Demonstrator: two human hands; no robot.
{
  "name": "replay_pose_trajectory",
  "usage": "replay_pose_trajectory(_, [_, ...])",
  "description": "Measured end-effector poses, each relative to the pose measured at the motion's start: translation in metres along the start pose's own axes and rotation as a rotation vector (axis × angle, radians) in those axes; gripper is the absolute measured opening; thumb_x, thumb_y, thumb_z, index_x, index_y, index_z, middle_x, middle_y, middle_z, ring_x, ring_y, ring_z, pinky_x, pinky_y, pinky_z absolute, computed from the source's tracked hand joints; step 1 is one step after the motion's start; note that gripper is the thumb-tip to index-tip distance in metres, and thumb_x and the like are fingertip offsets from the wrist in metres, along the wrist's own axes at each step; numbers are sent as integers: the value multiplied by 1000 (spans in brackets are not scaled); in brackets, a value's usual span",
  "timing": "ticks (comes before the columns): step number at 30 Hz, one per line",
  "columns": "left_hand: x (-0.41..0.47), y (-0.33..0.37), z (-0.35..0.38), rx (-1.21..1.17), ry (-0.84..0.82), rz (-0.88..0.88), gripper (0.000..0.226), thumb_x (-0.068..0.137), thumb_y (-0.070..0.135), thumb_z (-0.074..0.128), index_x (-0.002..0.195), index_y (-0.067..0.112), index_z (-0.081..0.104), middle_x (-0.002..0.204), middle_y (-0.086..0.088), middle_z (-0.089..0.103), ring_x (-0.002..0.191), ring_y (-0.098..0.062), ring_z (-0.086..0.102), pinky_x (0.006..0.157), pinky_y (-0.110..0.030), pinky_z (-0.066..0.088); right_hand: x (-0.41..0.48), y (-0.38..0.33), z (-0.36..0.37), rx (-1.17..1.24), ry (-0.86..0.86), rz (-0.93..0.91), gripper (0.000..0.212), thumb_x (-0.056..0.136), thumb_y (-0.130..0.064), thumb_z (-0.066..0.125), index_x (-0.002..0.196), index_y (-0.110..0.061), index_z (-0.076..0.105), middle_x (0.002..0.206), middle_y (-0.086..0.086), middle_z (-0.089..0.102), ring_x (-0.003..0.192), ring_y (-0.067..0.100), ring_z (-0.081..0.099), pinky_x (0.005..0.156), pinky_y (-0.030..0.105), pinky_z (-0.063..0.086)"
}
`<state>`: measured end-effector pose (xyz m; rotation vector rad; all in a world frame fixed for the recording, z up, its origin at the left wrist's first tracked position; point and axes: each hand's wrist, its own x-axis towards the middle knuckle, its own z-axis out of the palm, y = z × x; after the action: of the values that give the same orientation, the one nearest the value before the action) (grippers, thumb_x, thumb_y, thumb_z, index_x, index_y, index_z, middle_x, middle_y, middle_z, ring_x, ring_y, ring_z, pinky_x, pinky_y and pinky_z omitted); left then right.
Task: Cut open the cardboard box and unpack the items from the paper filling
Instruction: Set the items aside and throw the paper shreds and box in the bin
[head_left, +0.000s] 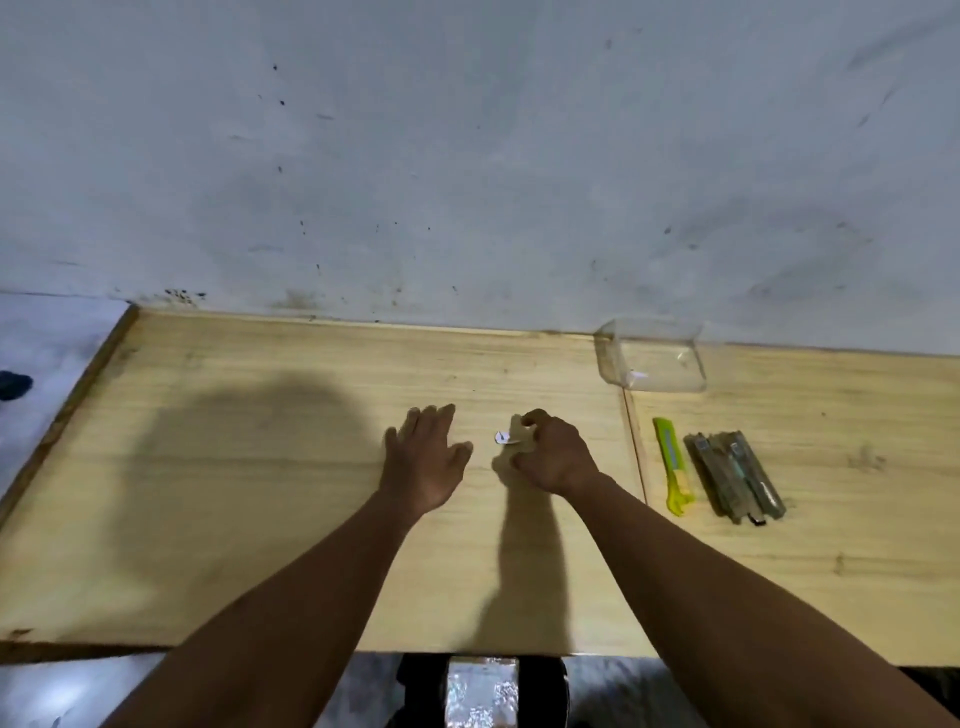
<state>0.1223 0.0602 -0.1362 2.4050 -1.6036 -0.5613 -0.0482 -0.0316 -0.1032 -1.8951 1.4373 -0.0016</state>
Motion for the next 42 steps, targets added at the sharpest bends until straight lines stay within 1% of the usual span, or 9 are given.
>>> replay_pose_trajectory(3, [8, -9, 32, 142, 10, 32, 76, 90, 61, 8, 155, 22, 12, 165, -6, 7, 152, -28, -1, 117, -58, 6, 14, 5, 13, -61, 60, -59, 51, 80, -27, 67, 129, -23, 54, 120, 5, 53, 106, 27, 61, 83, 33, 49])
replay_pose_trajectory(6, [11, -11, 47, 197, 74, 46, 69, 98, 57, 12, 156, 23, 0, 164, -5, -9, 150, -27, -14, 118, -58, -4, 22, 8, 23, -133, 140, -195, 25, 82, -37, 58, 107, -31, 57, 109, -3, 52, 99, 22, 59, 71, 31, 46])
replay_pose_trajectory(8, [11, -11, 48, 197, 80, 66, 69, 99, 57, 14, 156, 23, -2, 163, -5, -11, 150, -27, -16, 118, -58, -6, 24, 13, 29, -223, 185, -280, 17, 83, -38, 54, 98, -31, 56, 106, -7, 51, 97, 19, 56, 66, 29, 42])
replay_pose_trajectory(11, [10, -12, 46, 196, 69, 63, 68, 99, 57, 13, 156, 23, -5, 163, -5, -14, 149, -26, -19, 118, -58, -7, 21, 19, 38, -248, 242, -352, 20, 88, -34, 55, 105, -35, 66, 114, -11, 56, 99, 16, 55, 67, 28, 45])
replay_pose_trajectory(16, [9, -13, 44, 208, 40, 83, 67, 100, 56, 9, 155, 22, -6, 163, -6, -15, 148, -27, -22, 119, -57, -7, 23, 19, 40, -248, 293, -388, 20, 94, -27, 53, 101, -26, 72, 101, -6, 64, 93, 18, 61, 67, 30, 49])
replay_pose_trajectory(26, [0, -18, 39, 194, -28, 129, 67, 101, 55, 13, 156, 20, -5, 164, -8, -12, 149, -29, -18, 119, -56, -4, 12, 9, 38, -239, 144, -214, 19, 90, -14, 50, 101, -12, 65, 103, 8, 62, 97, 29, 60, 76, 35, 47])
replay_pose_trajectory(32, [-52, -19, 50, 223, -59, 158, 67, 101, 53, 13, 155, 20, -7, 163, -9, -14, 149, -30, -18, 119, -56, -6, -65, 25, 60, -109, 107, -199, 12, 80, -17, 52, 87, -16, 62, 92, 6, 65, 86, 28, 61, 71, 35, 50])
replay_pose_trajectory(36, [-86, -10, 58, 234, -109, 196, 69, 100, 54, 12, 155, 19, -8, 163, -10, -16, 148, -30, -22, 117, -59, -10, -137, 39, 88, -80, 138, -293, 15, 88, -24, 49, 92, -15, 59, 89, 5, 65, 82, 29, 60, 64, 39, 50])
replay_pose_trajectory(42, [-118, 8, 69, 266, -169, 308, 72, 99, 60, 10, 154, 19, -11, 162, -9, -20, 146, -28, -26, 116, -58, -14, -221, 73, 143, -194, -4, -433, 15, 90, -22, 47, 96, -12, 57, 88, 11, 62, 79, 33, 59, 58, 39, 48])
